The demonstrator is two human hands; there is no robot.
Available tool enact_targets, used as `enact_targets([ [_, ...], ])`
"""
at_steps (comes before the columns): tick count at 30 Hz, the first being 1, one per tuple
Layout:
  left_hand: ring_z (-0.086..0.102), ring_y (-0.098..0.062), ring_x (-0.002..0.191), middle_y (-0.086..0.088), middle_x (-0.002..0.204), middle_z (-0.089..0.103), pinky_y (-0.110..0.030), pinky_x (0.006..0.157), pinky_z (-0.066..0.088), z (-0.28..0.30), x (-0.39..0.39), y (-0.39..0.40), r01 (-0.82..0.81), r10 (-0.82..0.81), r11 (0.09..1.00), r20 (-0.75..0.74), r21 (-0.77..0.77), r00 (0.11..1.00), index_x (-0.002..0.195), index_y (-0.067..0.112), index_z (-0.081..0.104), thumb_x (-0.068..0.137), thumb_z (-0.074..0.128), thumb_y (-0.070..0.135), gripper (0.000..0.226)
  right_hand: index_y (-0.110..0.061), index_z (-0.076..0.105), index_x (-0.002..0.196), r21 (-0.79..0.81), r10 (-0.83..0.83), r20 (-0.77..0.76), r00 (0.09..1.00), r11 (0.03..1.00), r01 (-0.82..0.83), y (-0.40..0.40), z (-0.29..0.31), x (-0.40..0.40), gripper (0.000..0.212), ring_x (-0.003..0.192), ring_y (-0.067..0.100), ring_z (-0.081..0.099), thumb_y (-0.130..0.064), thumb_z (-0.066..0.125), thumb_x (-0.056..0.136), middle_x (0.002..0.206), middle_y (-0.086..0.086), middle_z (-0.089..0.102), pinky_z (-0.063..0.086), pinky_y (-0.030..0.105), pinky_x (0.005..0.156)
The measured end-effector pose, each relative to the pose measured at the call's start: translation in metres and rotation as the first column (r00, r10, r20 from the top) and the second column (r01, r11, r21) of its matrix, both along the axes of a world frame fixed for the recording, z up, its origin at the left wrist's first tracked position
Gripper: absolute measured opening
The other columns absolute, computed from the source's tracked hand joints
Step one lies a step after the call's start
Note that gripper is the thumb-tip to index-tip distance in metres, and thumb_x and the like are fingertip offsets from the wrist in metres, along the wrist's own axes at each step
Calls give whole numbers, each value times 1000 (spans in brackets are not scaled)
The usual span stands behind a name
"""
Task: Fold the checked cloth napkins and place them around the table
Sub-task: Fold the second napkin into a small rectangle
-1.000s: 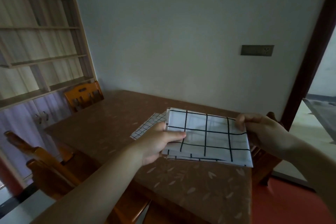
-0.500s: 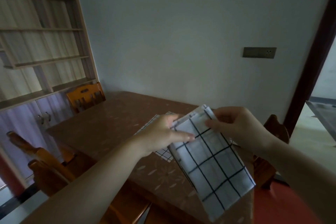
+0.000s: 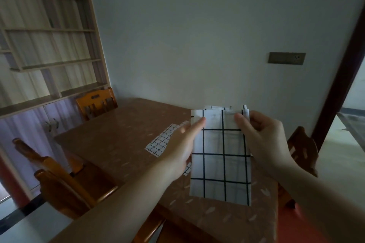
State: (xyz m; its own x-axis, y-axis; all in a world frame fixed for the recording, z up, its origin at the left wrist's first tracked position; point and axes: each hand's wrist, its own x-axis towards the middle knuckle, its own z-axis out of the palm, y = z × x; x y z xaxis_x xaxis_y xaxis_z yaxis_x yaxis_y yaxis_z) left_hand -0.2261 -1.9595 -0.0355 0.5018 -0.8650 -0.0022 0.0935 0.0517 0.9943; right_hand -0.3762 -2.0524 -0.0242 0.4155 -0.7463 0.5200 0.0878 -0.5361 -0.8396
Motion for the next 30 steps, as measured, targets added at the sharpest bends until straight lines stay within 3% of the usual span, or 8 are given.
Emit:
enact_targets([
  [3,44,-8,69,1,78,47,-24,69,32,-14,-5,0,-61,48,998,332,27,942,84,20,56,93,54,51,33,-3,61,71,-24,-68,28,997,997,69,-1,1,-2,32,49,19,37,-27,61,93,56,15,45,31,26,42],
  [6,30,-6,49,8,54,30,-15,50,26,-22,-8,1,-85,146,983,420,-161,896,74,4,50,99,50,36,41,0,53,66,-62,-143,10,990,988,143,-4,-1,-3,40,45,11,33,-26,59,95,52,7,40,25,17,38],
  [11,31,-6,50,8,55,32,-18,50,28,-19,-9,1,-64,216,947,479,-314,851,70,-3,45,100,48,28,44,-5,44,58,-47,-208,4,978,977,208,-9,-5,-5,46,42,11,30,-27,57,96,48,4,34,24,17,38],
  [17,27,-4,39,11,43,28,-13,45,26,-29,-8,6,84,-52,996,529,-38,847,54,22,35,94,54,43,49,-3,47,59,-18,-235,50,971,971,237,-14,-1,-8,47,43,10,30,-31,58,94,47,0,35,24,19,39],
  [21,28,-7,38,11,42,28,-18,43,25,-31,-3,4,-13,75,993,535,-119,841,53,15,40,95,58,36,50,7,63,79,122,101,-173,980,989,-81,-16,-9,-17,68,56,28,64,-61,59,84,65,16,65,56,39,51],
  [24,31,-8,39,6,45,32,-18,43,27,-29,5,2,-72,146,986,552,-153,821,61,-4,47,95,58,38,55,-5,71,78,268,398,-482,780,915,-302,-13,-17,-24,53,53,17,64,-57,61,85,62,5,65,56,31,55],
  [27,28,-6,37,11,41,29,-15,42,24,-31,8,3,-84,166,983,600,-163,783,56,6,43,96,60,33,50,-14,75,74,340,481,-454,751,872,-353,-9,-21,-27,26,47,14,62,-34,64,86,65,9,71,49,21,48],
  [30,26,-7,36,11,39,26,-14,41,22,-34,7,2,-106,184,981,604,-164,776,54,14,37,95,61,31,51,-2,73,87,343,474,-450,757,874,-343,-12,-25,-30,40,53,22,66,-41,64,85,78,27,70,52,24,49],
])
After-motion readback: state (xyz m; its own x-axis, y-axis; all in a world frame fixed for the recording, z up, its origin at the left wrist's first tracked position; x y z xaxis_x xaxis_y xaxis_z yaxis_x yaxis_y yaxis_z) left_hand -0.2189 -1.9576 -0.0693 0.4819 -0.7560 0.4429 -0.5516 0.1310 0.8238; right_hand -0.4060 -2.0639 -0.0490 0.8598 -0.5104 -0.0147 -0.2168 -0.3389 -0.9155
